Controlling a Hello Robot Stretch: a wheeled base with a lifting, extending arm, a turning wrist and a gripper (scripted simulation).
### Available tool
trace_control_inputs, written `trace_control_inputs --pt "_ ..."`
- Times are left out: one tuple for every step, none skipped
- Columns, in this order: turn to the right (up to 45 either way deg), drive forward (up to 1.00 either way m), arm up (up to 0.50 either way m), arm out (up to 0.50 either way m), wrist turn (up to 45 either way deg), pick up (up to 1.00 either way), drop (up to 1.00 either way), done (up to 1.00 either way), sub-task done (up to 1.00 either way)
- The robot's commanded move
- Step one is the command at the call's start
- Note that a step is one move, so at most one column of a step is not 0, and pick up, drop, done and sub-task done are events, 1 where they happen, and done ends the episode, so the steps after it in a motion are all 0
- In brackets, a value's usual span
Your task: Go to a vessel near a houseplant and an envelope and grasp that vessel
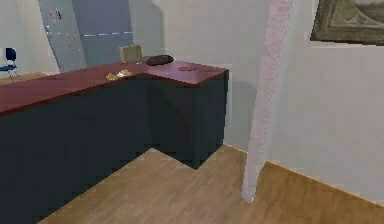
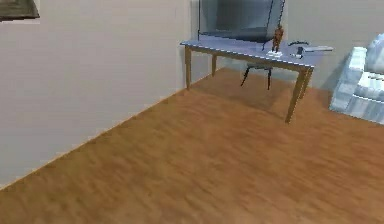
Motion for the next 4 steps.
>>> trace_control_inputs --pt "-3.0 0.0 0.0 0.0 0.0 0.0 0.0 0.0 0.0" --pt "0.0 0.1 0.0 0.0 0.0 0.0 0.0 0.0 0.0" --pt "-45.0 0.0 0.0 0.0 0.0 0.0 0.0 0.0 0.0" --pt "-12.0 0.0 0.0 0.0 0.0 0.0 0.0 0.0 0.0"
